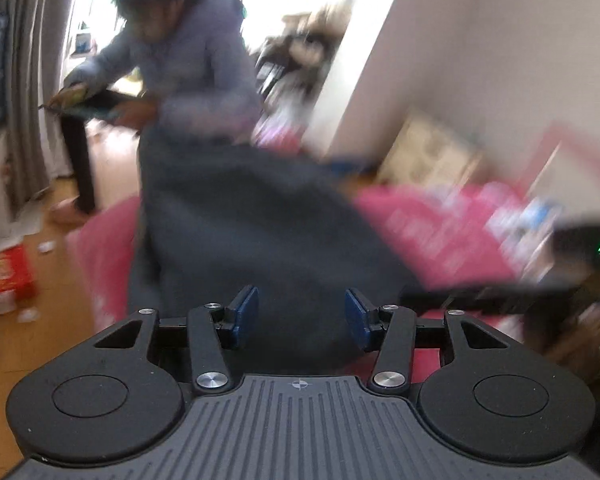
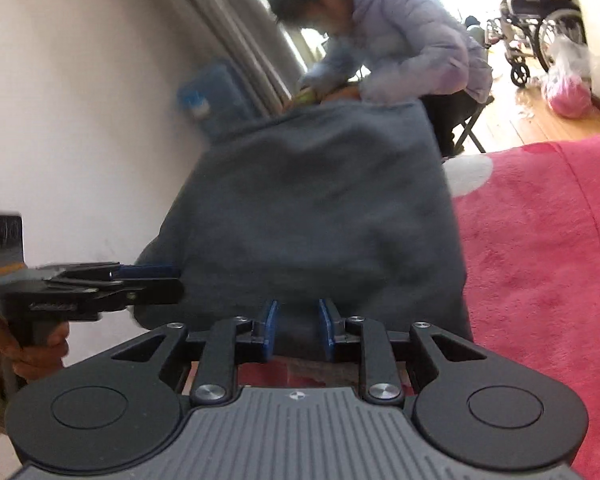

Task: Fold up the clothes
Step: 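Lower the navy bundle onto the folded clothes stack with both grippers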

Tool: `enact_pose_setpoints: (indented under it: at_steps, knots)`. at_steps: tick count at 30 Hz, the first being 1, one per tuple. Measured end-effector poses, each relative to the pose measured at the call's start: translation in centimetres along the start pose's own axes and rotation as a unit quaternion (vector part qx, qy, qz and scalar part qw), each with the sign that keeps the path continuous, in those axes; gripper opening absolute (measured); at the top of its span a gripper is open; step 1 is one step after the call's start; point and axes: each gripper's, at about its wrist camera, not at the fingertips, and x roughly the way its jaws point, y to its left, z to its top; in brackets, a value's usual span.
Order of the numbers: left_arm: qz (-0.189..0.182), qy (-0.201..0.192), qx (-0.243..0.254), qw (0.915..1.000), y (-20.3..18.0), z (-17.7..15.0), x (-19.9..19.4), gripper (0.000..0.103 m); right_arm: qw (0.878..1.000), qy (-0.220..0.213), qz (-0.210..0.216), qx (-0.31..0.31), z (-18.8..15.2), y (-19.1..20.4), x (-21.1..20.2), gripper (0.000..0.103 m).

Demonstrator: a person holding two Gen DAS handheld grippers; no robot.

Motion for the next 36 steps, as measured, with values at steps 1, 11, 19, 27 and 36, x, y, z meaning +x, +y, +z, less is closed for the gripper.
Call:
enact_pose_setpoints:
  at_steps: [1,11,19,27,36]
  knots:
    - [0.009,0.009,-0.01,0.9999,0.4,-0.3,0.3,0.041,1.0,0.002,-0.002,-0.011,-0.1,0.5,0.1,0.025]
    - [0.028,-0.072,-0.134,0.988,4.8,-1.6,-5.4,0.048,0.997,-0.029,0.05,-0.05,2.6,2.8,0.3,0.028]
    - [0.031,-0.097,-0.289,0.9519,10.6,-3.9,-5.9,0.046,0.978,0.014,0.084,-0.19,3.3,10.9,4.9,0.048]
    - [-0.052,-0.088,-0.356,0.9289,12.3,-5.0,-3.7,0.041,0.975,0.05,0.054,-0.212,3.1,14.6,8.9,0.044]
    - [-0.069,-0.106,-0.364,0.9227,13.0,-5.8,-3.6,0.041,0.976,0.065,0.006,-0.209,2.2,14.8,9.9,0.004]
